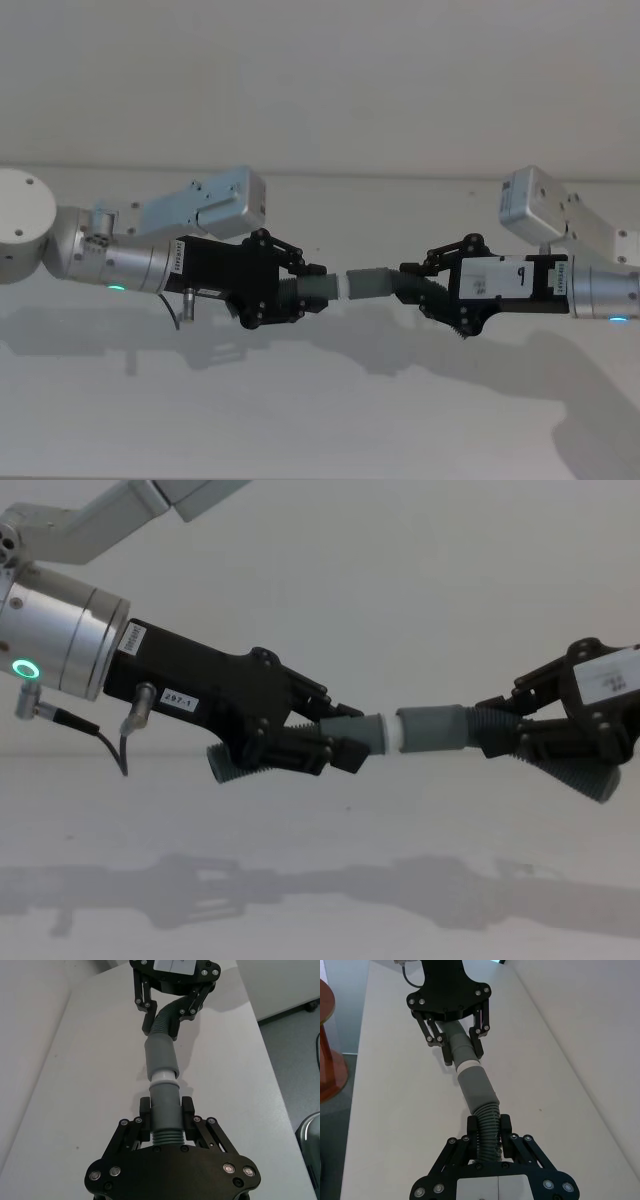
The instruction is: Use both hands to pick up one end of the pipe from the table, align the ends, and insert them.
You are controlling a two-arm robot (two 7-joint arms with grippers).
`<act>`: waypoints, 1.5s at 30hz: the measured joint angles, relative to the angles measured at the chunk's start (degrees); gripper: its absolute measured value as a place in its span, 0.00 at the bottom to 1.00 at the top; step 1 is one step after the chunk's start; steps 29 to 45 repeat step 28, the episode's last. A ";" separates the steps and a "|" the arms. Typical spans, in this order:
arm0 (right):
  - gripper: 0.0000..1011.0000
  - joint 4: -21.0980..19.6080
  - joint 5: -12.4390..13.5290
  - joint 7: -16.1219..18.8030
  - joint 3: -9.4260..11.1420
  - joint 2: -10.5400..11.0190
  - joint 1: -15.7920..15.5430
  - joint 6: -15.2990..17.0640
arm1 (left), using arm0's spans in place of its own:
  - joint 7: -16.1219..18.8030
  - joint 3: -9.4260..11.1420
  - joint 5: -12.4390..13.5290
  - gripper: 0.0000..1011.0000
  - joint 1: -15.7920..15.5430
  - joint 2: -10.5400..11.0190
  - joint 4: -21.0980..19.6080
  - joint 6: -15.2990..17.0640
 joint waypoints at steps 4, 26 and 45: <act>0.26 -0.33 0.10 0.00 -0.14 0.33 0.00 -0.17 | 0.02 0.36 0.07 0.35 -0.10 0.16 -0.29 0.20; 0.26 -1.30 0.55 -0.04 -0.45 1.22 -0.15 -0.42 | 0.15 1.03 0.38 0.35 -0.27 0.40 -0.74 0.70; 0.26 -1.32 0.56 -0.04 -0.46 1.25 -0.16 -0.43 | 0.15 1.05 0.39 0.35 -0.28 0.41 -0.75 0.71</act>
